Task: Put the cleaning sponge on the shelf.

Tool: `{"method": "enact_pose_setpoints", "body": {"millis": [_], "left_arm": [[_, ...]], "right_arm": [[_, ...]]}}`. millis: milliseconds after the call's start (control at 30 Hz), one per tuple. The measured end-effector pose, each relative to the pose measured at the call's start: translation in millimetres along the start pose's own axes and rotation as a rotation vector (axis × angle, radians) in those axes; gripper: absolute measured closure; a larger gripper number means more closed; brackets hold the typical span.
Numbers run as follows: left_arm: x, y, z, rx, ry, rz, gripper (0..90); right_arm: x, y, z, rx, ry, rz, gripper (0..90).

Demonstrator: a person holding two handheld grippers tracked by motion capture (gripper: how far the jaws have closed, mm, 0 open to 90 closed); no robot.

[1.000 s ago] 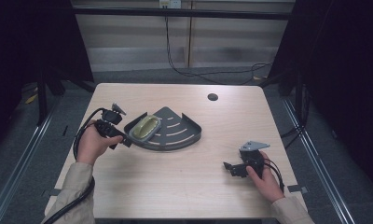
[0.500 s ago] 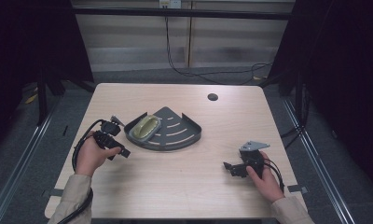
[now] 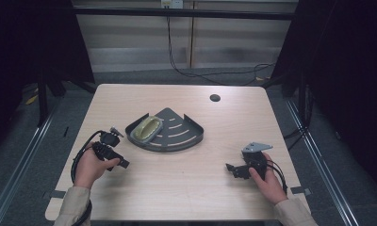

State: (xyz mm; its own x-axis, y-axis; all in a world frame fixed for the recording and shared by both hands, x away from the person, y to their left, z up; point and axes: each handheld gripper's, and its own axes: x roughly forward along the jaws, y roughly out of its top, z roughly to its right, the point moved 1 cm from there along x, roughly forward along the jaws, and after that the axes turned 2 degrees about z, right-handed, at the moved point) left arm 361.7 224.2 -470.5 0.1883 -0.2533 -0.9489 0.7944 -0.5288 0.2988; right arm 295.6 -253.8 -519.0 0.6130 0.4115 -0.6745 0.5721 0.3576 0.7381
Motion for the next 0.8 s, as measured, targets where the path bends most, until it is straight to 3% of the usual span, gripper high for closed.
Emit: {"method": "enact_pose_setpoints", "body": {"millis": [100,433,800], "left_arm": [[1.6,-3.3,-0.4,-0.008,-0.002,0.003,19.8],[9.0,-16.9,-2.6,0.028,0.017,0.035,19.5],[12.2,-26.0,0.2,0.078,0.046,0.106,15.5]], "right_arm": [[0.0,0.0,0.0,-0.001,0.0,0.0,11.1],[0.0,0.0,0.0,-0.001,0.0,0.0,11.1],[0.0,0.0,0.0,0.0,0.0,0.0,11.1]]}}
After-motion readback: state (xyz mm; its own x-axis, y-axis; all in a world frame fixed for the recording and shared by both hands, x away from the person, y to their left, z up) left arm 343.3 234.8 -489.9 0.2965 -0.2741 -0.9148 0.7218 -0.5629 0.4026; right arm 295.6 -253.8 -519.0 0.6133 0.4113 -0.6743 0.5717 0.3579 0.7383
